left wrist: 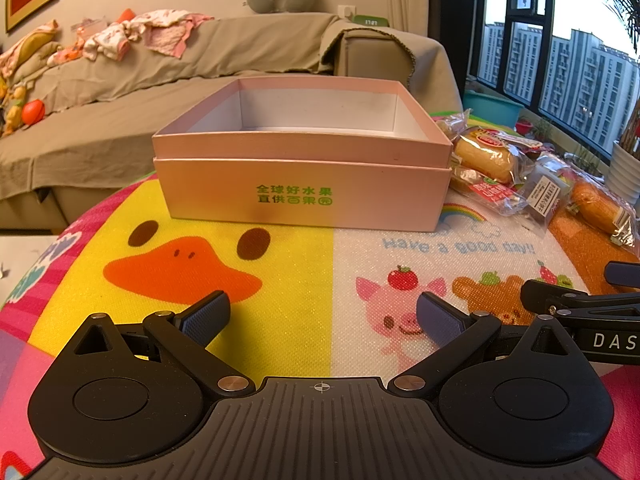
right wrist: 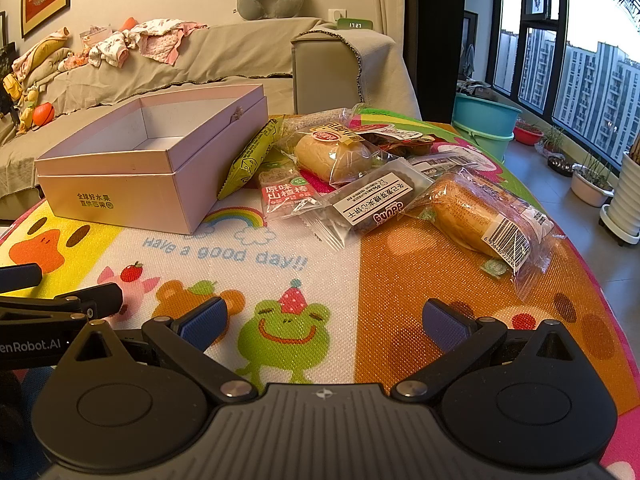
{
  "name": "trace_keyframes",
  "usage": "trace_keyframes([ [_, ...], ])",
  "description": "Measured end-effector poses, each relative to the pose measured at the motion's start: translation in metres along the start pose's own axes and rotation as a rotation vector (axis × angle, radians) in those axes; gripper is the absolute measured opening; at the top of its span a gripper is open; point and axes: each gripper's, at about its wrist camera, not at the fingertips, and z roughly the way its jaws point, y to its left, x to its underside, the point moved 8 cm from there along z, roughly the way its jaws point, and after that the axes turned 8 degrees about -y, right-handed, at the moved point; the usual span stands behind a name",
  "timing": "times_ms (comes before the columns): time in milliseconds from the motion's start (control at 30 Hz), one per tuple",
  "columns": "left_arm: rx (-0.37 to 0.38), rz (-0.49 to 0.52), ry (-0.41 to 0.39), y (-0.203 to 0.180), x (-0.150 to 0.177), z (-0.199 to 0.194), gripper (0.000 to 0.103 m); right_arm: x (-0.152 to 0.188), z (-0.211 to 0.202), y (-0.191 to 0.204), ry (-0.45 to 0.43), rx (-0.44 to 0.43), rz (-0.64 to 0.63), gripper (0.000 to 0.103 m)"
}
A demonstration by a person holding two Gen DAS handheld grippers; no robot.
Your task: Organize objects
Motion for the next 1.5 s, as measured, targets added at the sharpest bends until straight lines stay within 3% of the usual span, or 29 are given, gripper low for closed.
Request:
trace_keyframes([
  [700,-0.002,0.002,0.0,-0.005,0.001,0.001,0.103,-0.002,-0.002,-0.001,0.006,-0.002,-0.001,0.103],
  [867,-0.002,0.001,0.0,-0.003,0.002,-0.001,0.103,-0.004,0.005,0.0,0.069,-0.004,0.0,0.103],
  [1167,0.002,-0.003,0.004,0.0,0.003,-0.005,0.102,-0.003,0.002,0.002,0.101,0.033,0.017,0.103],
  [1400,0.046,-0.006,0.037,0.005,-0.004,-0.007,0.102,-0.006,0.002,0.001,0.12,0.004,0.012,0.103],
  [1500,0.032,-0.014,-0.002,0.02,-0.02,-0.013,0.102,-0.015,-0.006,0.002,0.089,-0.034,0.03,0.103],
])
